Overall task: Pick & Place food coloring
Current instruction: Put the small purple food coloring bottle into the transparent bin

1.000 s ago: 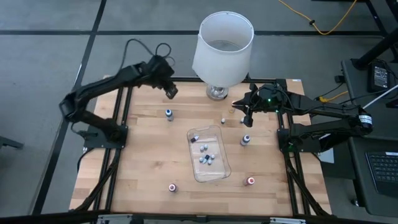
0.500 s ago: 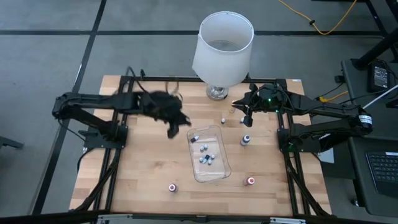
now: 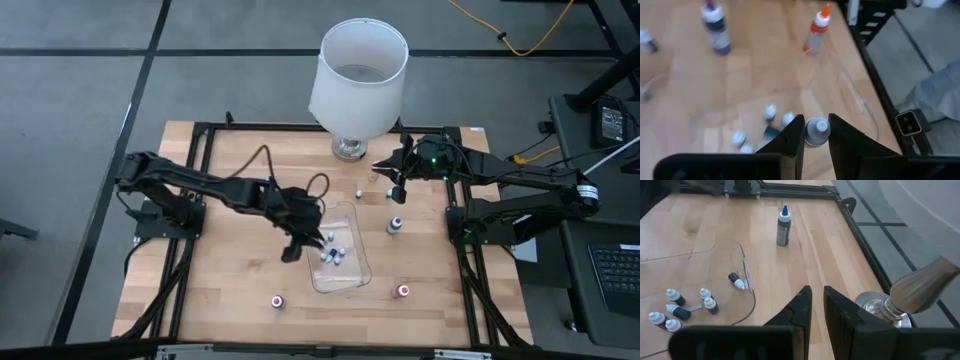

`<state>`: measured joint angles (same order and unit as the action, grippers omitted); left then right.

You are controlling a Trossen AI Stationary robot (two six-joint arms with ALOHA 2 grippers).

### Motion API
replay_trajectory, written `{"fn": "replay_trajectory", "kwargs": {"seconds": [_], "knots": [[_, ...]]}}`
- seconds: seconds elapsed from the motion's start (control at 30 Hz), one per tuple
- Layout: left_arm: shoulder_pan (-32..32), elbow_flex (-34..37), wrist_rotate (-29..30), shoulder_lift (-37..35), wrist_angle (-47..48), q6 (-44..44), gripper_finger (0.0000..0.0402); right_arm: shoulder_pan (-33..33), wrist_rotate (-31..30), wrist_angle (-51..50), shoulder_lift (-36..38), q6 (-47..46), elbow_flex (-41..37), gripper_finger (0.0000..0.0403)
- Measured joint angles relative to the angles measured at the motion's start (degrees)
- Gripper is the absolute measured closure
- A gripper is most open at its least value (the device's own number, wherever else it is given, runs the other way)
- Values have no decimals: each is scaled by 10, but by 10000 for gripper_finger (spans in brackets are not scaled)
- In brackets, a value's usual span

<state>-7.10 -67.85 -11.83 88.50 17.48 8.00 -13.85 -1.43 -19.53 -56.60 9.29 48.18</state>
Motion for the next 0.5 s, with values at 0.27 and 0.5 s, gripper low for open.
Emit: {"fn": "replay_trajectory", "kwargs": {"seconds": [0.27, 0.5], "knots": [[-13, -1, -36, 67, -62, -36, 338, 0, 0, 0, 0, 0, 0, 350], [-15, -95, -45, 157, -24, -88, 338, 0, 0, 0, 0, -1, 0, 350]]}}
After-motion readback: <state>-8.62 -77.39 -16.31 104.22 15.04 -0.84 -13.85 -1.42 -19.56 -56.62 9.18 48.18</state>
